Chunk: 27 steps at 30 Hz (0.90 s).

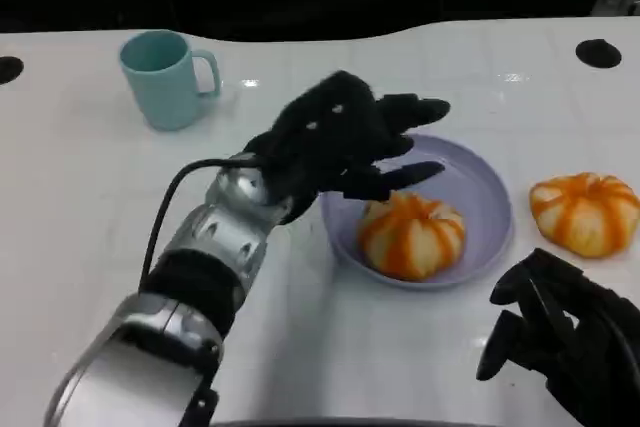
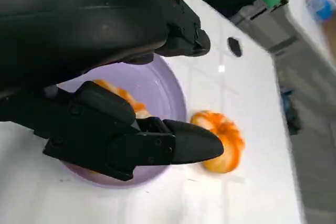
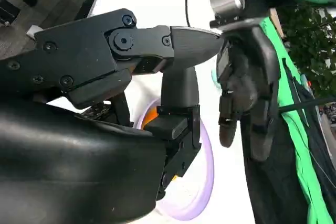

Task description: Grasp the bread from the table and place it into the plate.

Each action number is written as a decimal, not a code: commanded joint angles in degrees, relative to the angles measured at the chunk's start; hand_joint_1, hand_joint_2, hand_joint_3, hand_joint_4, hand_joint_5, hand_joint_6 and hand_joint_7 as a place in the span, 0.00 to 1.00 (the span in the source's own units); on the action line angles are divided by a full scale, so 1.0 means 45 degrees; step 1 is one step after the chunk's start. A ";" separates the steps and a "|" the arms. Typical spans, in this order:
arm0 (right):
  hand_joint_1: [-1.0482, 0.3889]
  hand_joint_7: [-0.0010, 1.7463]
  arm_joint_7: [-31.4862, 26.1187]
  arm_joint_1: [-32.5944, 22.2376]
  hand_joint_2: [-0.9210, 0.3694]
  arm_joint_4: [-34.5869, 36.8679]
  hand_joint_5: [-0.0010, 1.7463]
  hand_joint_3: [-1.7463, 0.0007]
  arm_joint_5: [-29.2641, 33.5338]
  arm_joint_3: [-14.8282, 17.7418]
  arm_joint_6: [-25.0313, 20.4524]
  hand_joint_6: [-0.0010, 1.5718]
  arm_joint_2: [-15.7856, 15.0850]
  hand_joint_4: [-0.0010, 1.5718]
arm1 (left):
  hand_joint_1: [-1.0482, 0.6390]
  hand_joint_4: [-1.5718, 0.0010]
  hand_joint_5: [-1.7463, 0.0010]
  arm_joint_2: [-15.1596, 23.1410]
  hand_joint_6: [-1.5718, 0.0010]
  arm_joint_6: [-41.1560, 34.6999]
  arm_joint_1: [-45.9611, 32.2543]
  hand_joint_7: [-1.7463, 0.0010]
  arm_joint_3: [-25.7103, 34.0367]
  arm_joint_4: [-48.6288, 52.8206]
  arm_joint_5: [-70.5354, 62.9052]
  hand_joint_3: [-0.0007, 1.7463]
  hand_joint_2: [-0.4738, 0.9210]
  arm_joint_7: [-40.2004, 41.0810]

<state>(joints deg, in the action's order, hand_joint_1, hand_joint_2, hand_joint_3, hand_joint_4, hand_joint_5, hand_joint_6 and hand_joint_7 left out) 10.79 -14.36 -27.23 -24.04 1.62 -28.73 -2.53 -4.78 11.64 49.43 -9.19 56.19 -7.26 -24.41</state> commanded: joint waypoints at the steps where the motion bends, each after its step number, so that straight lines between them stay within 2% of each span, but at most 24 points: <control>1: 0.42 0.93 -0.0034 0.0005 0.00 0.0009 1.00 0.79 -0.0113 0.0158 0.0018 0.31 -0.0098 0.40 | 0.21 0.87 0.60 0.0166 0.74 -0.0571 -0.0968 0.96 0.0834 -0.1509 0.1357 0.24 1.00 -0.0654; 3: 0.42 0.93 -0.0045 -0.0004 0.00 -0.0026 1.00 0.78 -0.0135 0.0167 -0.0019 0.31 -0.0097 0.40 | 0.24 0.79 0.51 0.0172 0.67 -0.1250 -0.1723 0.93 0.1396 -0.2731 0.2415 0.24 1.00 -0.1157; 5: 0.42 0.93 -0.0071 -0.0001 0.00 -0.0054 1.00 0.78 -0.0142 0.0178 -0.0058 0.31 -0.0093 0.40 | 0.25 0.75 0.47 0.0166 0.63 -0.2039 -0.2435 0.92 0.1702 -0.4017 0.3139 0.24 1.00 -0.1261; 9: 0.42 0.93 -0.0129 0.0047 0.00 -0.0071 1.00 0.78 -0.0170 0.0214 -0.0188 0.31 -0.0105 0.40 | 0.26 0.61 0.38 -0.0023 0.50 -0.4233 -0.4411 0.85 0.2417 -0.7391 0.4837 0.22 1.00 -0.0797; 11: 0.42 0.93 -0.0090 0.0051 0.00 -0.0028 1.00 0.78 -0.0157 0.0212 -0.0130 0.31 -0.0106 0.40 | 0.26 0.58 0.34 -0.0089 0.47 -0.5157 -0.5147 0.81 0.2692 -0.8544 0.5570 0.23 1.00 -0.0594; 13: 0.42 0.93 -0.0076 0.0051 0.00 0.0009 1.00 0.79 -0.0187 0.0222 -0.0100 0.31 -0.0067 0.40 | 0.27 0.53 0.27 -0.0131 0.48 -0.6184 -0.5891 0.68 0.3070 -0.9674 0.6439 0.23 1.00 -0.0387; 15: 0.43 0.93 -0.0081 0.0059 0.00 0.0028 1.00 0.79 -0.0208 0.0233 -0.0126 0.30 -0.0053 0.39 | 0.26 0.54 0.19 0.0009 0.52 -0.6979 -0.6619 0.52 0.3346 -1.0727 0.7098 0.26 1.00 -0.0239; 20: 0.42 0.93 -0.0065 0.0097 0.00 0.0070 1.00 0.79 -0.0113 0.0197 -0.0106 0.31 -0.0109 0.40 | 0.25 0.56 0.05 0.0483 0.55 -0.8558 -0.8074 0.36 0.3810 -1.2913 0.8150 0.25 1.00 0.0199; 21: 0.42 0.93 -0.0074 0.0099 0.00 0.0063 1.00 0.79 -0.0101 0.0191 -0.0111 0.31 -0.0113 0.40 | 0.26 0.56 0.02 0.0522 0.57 -0.8800 -0.8333 0.29 0.3876 -1.3323 0.8302 0.26 1.00 0.0364; 27: 0.43 0.92 -0.0258 0.0161 0.00 -0.0036 1.00 0.79 -0.0182 0.0222 -0.0376 0.31 -0.0041 0.40 | 0.28 0.53 0.00 0.0006 0.61 -1.0229 -1.0385 0.17 0.4158 -1.5792 0.9502 0.26 1.00 0.1961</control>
<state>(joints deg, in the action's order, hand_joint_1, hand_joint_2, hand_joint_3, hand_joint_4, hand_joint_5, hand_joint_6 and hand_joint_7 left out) 10.18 -13.77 -26.98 -24.19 1.89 -29.89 -2.39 -3.98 -32.39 6.55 9.02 -11.09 32.99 -17.88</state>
